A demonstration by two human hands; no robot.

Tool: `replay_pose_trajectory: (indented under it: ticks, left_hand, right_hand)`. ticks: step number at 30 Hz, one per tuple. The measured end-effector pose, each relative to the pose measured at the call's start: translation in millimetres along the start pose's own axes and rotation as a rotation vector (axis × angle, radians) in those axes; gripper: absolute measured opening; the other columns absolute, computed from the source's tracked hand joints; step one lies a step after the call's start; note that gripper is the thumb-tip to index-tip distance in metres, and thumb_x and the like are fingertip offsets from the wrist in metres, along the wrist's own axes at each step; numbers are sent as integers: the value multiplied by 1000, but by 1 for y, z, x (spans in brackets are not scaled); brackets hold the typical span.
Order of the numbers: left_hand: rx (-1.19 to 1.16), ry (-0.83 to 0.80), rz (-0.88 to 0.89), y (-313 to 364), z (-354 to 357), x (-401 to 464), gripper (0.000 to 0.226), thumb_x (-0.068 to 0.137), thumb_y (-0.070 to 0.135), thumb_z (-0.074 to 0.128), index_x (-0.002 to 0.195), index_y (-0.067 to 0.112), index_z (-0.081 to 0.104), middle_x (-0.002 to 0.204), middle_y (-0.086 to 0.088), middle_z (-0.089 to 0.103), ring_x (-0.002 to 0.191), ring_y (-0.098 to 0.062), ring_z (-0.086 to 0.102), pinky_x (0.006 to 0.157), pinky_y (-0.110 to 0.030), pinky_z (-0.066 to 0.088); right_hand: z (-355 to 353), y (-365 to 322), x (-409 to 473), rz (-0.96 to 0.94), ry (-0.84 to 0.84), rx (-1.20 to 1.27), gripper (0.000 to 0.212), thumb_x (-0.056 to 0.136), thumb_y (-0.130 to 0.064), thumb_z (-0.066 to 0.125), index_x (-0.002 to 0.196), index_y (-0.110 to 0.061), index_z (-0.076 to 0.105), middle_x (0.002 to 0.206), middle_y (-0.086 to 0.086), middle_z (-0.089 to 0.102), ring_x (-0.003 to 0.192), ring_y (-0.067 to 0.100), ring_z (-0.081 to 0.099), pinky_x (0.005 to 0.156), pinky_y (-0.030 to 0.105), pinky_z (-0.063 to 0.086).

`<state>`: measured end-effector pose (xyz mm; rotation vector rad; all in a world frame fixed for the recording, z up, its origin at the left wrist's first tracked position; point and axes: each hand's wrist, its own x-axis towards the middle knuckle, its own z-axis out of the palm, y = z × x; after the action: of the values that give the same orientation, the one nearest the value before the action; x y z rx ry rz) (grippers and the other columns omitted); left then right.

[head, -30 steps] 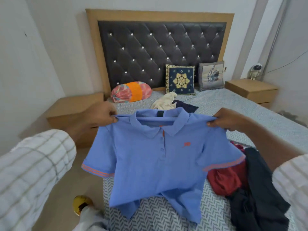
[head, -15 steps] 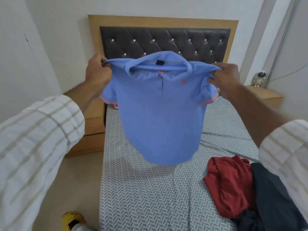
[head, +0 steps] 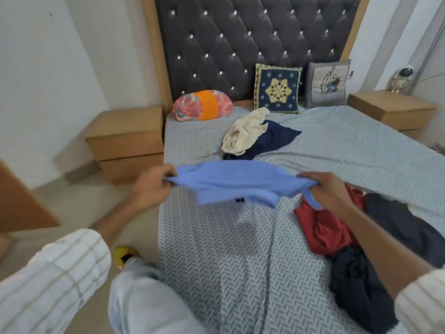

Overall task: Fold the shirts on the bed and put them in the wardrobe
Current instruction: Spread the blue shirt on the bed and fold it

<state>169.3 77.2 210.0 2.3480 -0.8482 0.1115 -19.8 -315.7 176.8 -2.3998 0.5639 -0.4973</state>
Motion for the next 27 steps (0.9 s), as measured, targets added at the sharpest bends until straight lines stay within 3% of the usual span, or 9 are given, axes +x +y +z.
replay_pose_trajectory:
  ticks: [2,6,9,12,15,17,20,23,27]
  left_hand:
    - [-61,-197,-7,-17,30,-40,28,73,-3,59,70,25,56,70,4,60,65,2,54,63,-30,40]
    - [16,-390,-46,-49,75,-102,32,65,6,49,68,38,51,70,10,64,68,-3,58,64,-30,45]
    - [83,-509,-73,-65,97,-134,38,74,-1,56,62,35,49,68,29,60,64,5,55,61,-15,37]
    - [146,-607,-70,-71,110,-156,23,78,7,58,67,27,55,66,17,58,71,-3,56,63,-13,36]
    - [224,-690,-83,-68,120,-172,5,85,17,62,86,20,65,84,10,62,88,-13,60,73,-21,40]
    - [344,-816,-114,-61,126,-179,13,89,26,62,101,22,66,103,5,65,101,-16,59,80,-23,41]
    - [551,-950,-145,-47,132,-186,28,87,36,63,114,28,61,120,-2,62,111,-22,59,84,-30,45]
    - [680,-858,102,-26,145,-193,39,82,31,63,118,23,51,116,-3,59,110,-26,56,76,-34,38]
    - [477,-809,423,-15,168,-199,29,78,21,63,103,24,49,102,1,53,102,-22,51,68,-32,29]
  right_hand:
    - [28,25,-37,28,-87,-82,40,80,7,62,108,-17,76,101,16,75,96,32,71,79,33,49]
    - [69,65,-104,75,-239,-183,42,76,4,64,106,-22,79,103,8,76,98,28,72,79,29,49]
    - [84,86,-143,111,-379,-247,41,78,0,65,108,-24,77,101,6,77,90,27,71,68,18,42]
    - [91,99,-169,110,-440,-278,40,82,-3,62,112,-26,76,104,4,76,91,28,69,68,24,44]
    - [94,104,-187,103,-506,-325,39,83,-9,63,115,-30,73,108,0,75,96,28,68,75,34,49]
    - [97,101,-197,59,-566,-404,39,81,-14,65,117,-26,70,111,2,69,102,30,65,76,36,48]
    - [115,105,-218,-80,-459,-576,76,55,-18,77,129,-11,62,131,22,56,123,45,54,92,47,51]
    - [127,83,-243,-262,-311,-529,93,41,-14,70,133,-10,54,138,26,47,128,42,44,97,46,33]
    - [152,59,-270,-571,-332,-497,57,54,-18,70,109,-25,56,107,2,52,91,27,51,70,37,32]
